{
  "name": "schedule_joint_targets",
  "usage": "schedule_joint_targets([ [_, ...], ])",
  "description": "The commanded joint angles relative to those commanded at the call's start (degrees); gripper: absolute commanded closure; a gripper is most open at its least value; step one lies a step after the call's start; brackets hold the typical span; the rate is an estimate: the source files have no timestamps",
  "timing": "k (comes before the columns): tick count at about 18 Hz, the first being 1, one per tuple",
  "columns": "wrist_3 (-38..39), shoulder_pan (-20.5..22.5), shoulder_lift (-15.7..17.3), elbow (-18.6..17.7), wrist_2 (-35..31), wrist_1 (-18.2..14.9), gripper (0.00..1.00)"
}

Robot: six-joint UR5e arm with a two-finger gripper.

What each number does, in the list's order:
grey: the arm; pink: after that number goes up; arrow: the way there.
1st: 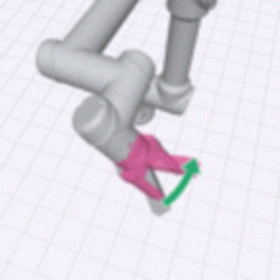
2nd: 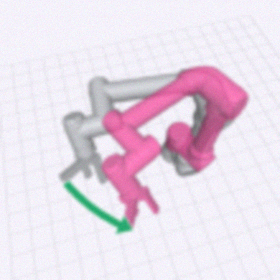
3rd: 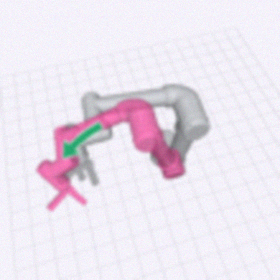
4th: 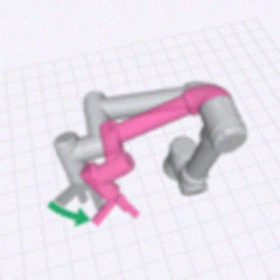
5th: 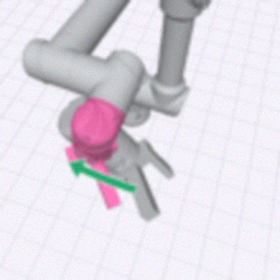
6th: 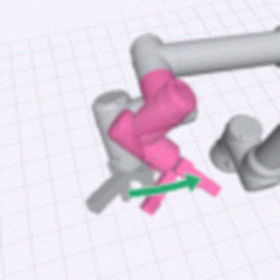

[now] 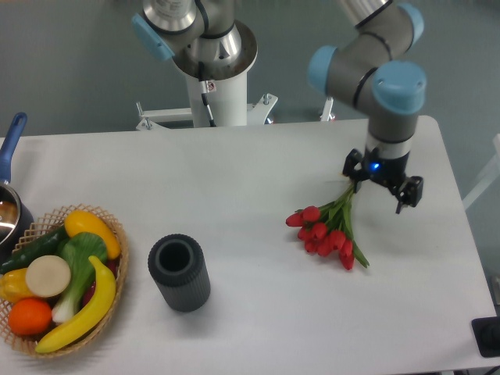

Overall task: Place the flowers on the table
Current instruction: 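Open the gripper and lift it away from the tulips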

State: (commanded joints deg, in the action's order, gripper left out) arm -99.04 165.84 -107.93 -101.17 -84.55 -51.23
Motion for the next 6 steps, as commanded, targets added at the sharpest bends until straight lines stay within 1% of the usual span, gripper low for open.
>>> schedule_joint_targets([
  [2, -1.16, 0.97, 0.09, 0.62, 0.09, -0.27, 0.0],
  [6, -1.42, 1.41, 0.0, 1.06, 0.44, -0.18, 0.0],
])
